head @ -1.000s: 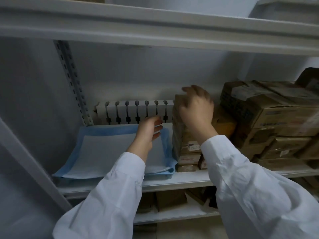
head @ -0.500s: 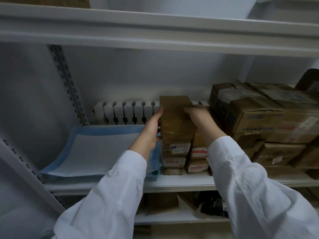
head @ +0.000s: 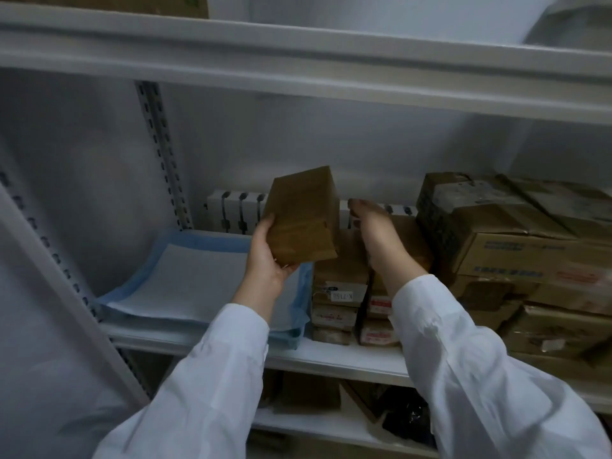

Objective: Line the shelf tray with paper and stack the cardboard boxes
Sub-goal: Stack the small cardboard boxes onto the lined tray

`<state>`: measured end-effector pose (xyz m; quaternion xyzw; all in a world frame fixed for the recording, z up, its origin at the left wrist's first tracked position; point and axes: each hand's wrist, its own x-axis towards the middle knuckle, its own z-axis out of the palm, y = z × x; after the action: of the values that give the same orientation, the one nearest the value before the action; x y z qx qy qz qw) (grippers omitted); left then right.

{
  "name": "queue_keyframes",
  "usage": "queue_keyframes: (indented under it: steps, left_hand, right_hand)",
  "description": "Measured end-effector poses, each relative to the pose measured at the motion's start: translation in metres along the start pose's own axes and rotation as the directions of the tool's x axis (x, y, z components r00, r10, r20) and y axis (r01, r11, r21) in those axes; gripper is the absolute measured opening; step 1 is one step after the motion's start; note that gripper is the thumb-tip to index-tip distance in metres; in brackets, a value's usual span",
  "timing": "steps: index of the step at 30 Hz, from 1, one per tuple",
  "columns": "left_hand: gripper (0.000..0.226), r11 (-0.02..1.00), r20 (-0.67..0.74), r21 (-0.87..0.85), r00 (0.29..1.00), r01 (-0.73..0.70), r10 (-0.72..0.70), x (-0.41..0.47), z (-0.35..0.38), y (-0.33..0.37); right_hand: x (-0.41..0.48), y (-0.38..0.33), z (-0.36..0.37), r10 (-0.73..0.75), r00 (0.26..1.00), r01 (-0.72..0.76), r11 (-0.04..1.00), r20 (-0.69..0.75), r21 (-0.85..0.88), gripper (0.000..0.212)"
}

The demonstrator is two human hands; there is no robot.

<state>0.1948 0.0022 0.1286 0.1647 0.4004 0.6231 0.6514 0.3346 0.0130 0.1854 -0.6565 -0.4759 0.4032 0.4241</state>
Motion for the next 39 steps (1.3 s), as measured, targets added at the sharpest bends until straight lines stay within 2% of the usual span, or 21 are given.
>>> queue_keyframes:
  steps: [2, 4, 7, 8, 9, 11, 15, 18, 22, 27, 29, 32, 35, 37, 39]
  left_hand:
    - [0.047, 0.996, -0.008, -0.092, 1.000, 0.007, -0.007, 0.004, -0.011, 0.002]
    - [0.047, 0.988, -0.008, -0.153, 1.000, 0.009, -0.011, 0.007, -0.020, 0.004]
    - [0.049, 0.980, 0.009, -0.194, 0.999, 0.037, -0.036, 0.014, -0.033, 0.007]
    - [0.049, 0.979, 0.014, -0.198, 0.999, 0.048, -0.046, 0.016, -0.038, 0.009]
    - [0.050, 0.978, 0.019, -0.203, 0.998, 0.057, -0.054, 0.017, -0.042, 0.010]
    - [0.051, 0.973, 0.030, -0.220, 0.998, 0.067, -0.062, 0.023, -0.052, 0.013]
    - [0.054, 0.959, 0.053, -0.270, 0.996, 0.081, -0.069, 0.034, -0.071, 0.023]
    - [0.051, 0.968, 0.062, -0.214, 0.991, 0.132, -0.121, 0.042, -0.082, 0.031]
    - [0.047, 0.968, 0.048, -0.176, 0.984, 0.177, -0.171, 0.048, -0.093, 0.038]
    - [0.032, 0.975, 0.054, -0.166, 0.989, 0.144, -0.137, 0.053, -0.107, 0.043]
    - [0.036, 0.980, 0.053, -0.155, 0.992, 0.124, -0.117, 0.056, -0.113, 0.047]
    - [0.044, 0.987, 0.049, -0.133, 0.995, 0.088, -0.082, 0.059, -0.120, 0.054]
    - [0.048, 0.988, 0.060, -0.144, 0.997, 0.060, -0.051, 0.065, -0.132, 0.065]
    - [0.043, 0.984, 0.058, -0.173, 0.998, 0.044, -0.034, 0.067, -0.140, 0.072]
    - [0.033, 0.982, 0.024, -0.188, 1.000, 0.025, -0.020, 0.070, -0.150, 0.080]
  right_hand:
    - [0.000, 0.008, 0.006, -0.032, 0.998, 0.043, 0.974, 0.053, -0.221, 0.037]
    - [0.003, 0.016, 0.012, -0.058, 0.995, 0.089, 0.902, 0.086, -0.422, 0.031]
    - [0.011, 0.024, 0.028, -0.091, 0.993, 0.115, 0.812, 0.072, -0.572, 0.017]
    - [0.013, 0.028, 0.035, -0.078, 0.995, 0.104, 0.771, 0.069, -0.629, 0.024]
    - [0.014, 0.032, 0.040, -0.042, 0.997, 0.076, 0.731, 0.067, -0.678, 0.042]
    - [0.013, 0.039, 0.049, 0.022, 0.999, 0.014, 0.661, 0.039, -0.750, 0.073]
    - [0.011, 0.045, 0.059, -0.054, 0.996, -0.030, 0.523, -0.068, -0.852, 0.101]
    - [0.013, 0.045, 0.064, -0.027, 0.992, -0.090, 0.512, -0.121, -0.854, 0.111]
    - [0.014, 0.044, 0.069, -0.051, 0.984, -0.124, 0.493, -0.171, -0.861, 0.106]
    - [0.011, 0.033, 0.076, -0.117, 0.970, -0.124, 0.509, -0.211, -0.852, 0.101]
    - [0.011, 0.022, 0.082, -0.166, 0.966, -0.078, 0.547, -0.199, -0.833, 0.099]
    - [0.014, 0.007, 0.093, -0.216, 0.963, 0.026, 0.669, -0.162, -0.742, 0.099]
    - [0.021, 0.000, 0.115, -0.162, 0.978, 0.058, 0.813, -0.129, -0.579, 0.110]
    - [0.027, 0.004, 0.130, -0.110, 0.988, 0.045, 0.875, -0.108, -0.482, 0.112]
    - [0.031, 0.010, 0.146, -0.043, 0.996, 0.015, 0.940, -0.075, -0.341, 0.103]
